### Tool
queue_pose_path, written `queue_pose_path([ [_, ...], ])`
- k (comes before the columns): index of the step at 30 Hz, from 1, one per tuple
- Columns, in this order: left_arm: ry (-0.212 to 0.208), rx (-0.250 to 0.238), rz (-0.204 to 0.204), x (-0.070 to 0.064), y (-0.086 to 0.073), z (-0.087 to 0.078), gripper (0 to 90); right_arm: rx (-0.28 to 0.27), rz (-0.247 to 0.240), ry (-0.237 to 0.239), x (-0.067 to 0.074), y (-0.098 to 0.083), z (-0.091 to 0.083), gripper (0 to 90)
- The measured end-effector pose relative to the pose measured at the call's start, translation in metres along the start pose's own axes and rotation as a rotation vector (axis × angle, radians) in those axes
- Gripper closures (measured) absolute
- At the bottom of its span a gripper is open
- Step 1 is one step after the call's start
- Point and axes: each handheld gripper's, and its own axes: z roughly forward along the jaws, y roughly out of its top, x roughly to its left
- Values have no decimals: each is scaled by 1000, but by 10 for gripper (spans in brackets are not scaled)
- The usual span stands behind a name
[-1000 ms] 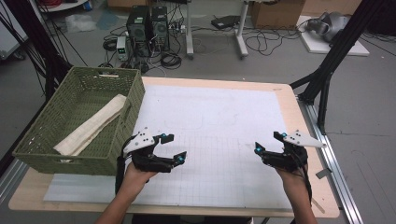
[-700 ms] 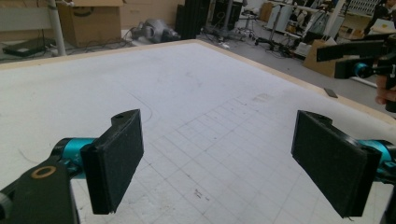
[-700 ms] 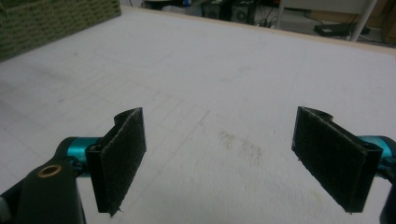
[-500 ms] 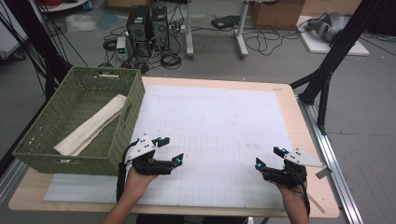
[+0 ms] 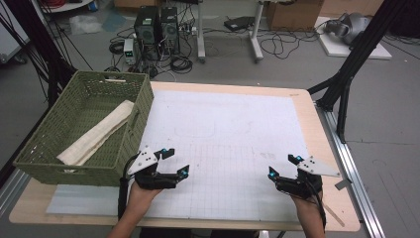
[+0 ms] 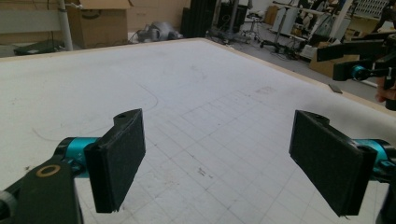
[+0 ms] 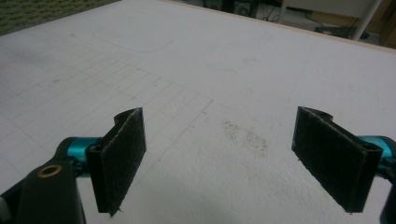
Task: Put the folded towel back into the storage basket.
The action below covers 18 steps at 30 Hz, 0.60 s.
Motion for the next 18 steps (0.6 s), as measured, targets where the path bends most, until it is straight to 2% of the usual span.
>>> queue_pose_path([
  [6, 3, -3, -3, 0, 0, -1, 188, 9, -19, 4, 4, 1, 3, 164],
  [18, 7, 8, 0, 0, 0, 2, 189, 3, -2, -4, -1, 0, 0, 164],
])
